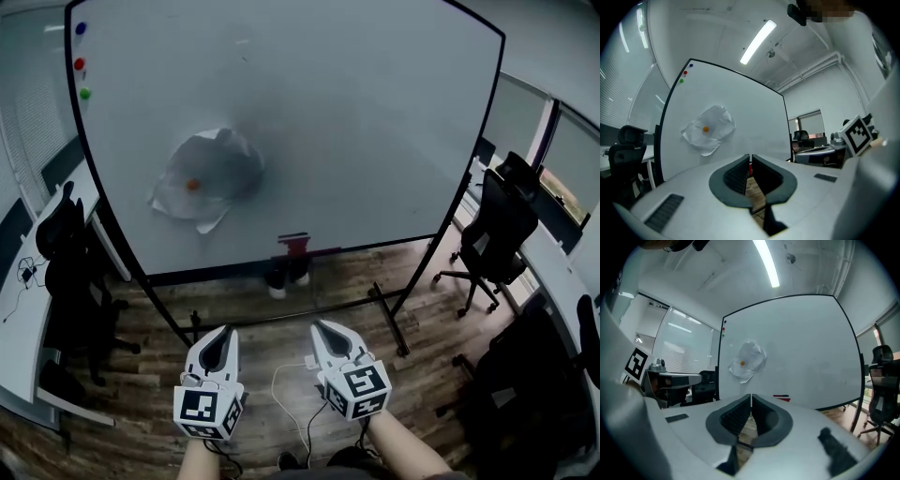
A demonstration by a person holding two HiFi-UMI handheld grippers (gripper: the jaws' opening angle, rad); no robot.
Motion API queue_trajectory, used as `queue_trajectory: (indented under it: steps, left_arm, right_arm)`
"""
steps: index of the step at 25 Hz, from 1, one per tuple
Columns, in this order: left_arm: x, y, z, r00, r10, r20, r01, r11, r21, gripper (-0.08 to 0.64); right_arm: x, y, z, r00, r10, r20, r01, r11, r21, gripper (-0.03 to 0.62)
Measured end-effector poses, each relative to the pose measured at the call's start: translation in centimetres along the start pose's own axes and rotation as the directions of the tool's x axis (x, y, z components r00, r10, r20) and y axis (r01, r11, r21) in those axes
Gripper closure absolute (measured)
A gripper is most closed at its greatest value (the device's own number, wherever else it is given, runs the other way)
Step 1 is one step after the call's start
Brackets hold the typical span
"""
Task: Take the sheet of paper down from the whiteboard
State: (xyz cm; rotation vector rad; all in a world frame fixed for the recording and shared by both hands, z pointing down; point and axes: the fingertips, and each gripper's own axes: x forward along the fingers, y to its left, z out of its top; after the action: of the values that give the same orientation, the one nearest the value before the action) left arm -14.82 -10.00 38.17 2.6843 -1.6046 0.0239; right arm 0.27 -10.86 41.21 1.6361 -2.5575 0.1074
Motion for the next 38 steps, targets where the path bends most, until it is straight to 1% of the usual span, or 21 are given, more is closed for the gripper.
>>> queue_trajectory:
  steps: [3,7,13,16,20,24,31,34,38]
  left_arm:
    - [1.1,0.7,-0.8,1.0,-0.001,-0.011,0.001,1.0,-0.024,0.532]
    - [3.3,1.1,-0.9,1.0,0.008,-0.019,-0.008,1.0,-0.029,0.532]
    - [6.6,1.9,-0.2,0.997,0.081,-0.015,-0.082,0.997,-0.018,0.532]
    - [8.3,2.4,0.3,0.993,0.12,-0.011,-0.12,0.993,-0.004,0.532]
    - [10.3,3.2,0.8,0.983,0.186,-0.009,-0.186,0.983,-0.004,0.532]
    - [12.3,2.9,1.2,0.972,0.237,-0.004,-0.236,0.972,0.006,0.532]
    - [13.7,3.3,1.7,0.943,0.334,0.002,-0.334,0.943,0.009,0.532]
    - [13.9,3.7,2.0,0.935,0.355,-0.002,-0.355,0.935,0.017,0.532]
    - [14.2,4.8,2.6,0.93,0.369,0.005,-0.369,0.929,0.032,0.532]
  right_arm:
    - [0.7,-0.9,-0.3,1.0,-0.013,-0.012,0.013,1.0,0.0,0.569]
    - [2.4,-2.9,0.4,1.0,-0.017,0.004,0.017,1.0,0.015,0.569]
    - [6.5,-5.2,0.7,0.998,0.06,0.015,-0.06,0.998,0.027,0.569]
    - [8.4,-6.6,1.5,0.995,0.099,0.03,-0.1,0.994,0.033,0.569]
    - [10.5,-8.4,3.0,0.986,0.155,0.061,-0.157,0.987,0.03,0.569]
    - [12.8,-10.9,3.7,0.977,0.193,0.088,-0.198,0.978,0.058,0.568]
    - [16.1,-12.6,4.1,0.96,0.266,0.09,-0.272,0.961,0.057,0.568]
    - [17.1,-12.5,4.4,0.956,0.28,0.087,-0.286,0.956,0.062,0.568]
    - [18.2,-12.3,5.3,0.952,0.288,0.101,-0.296,0.953,0.07,0.568]
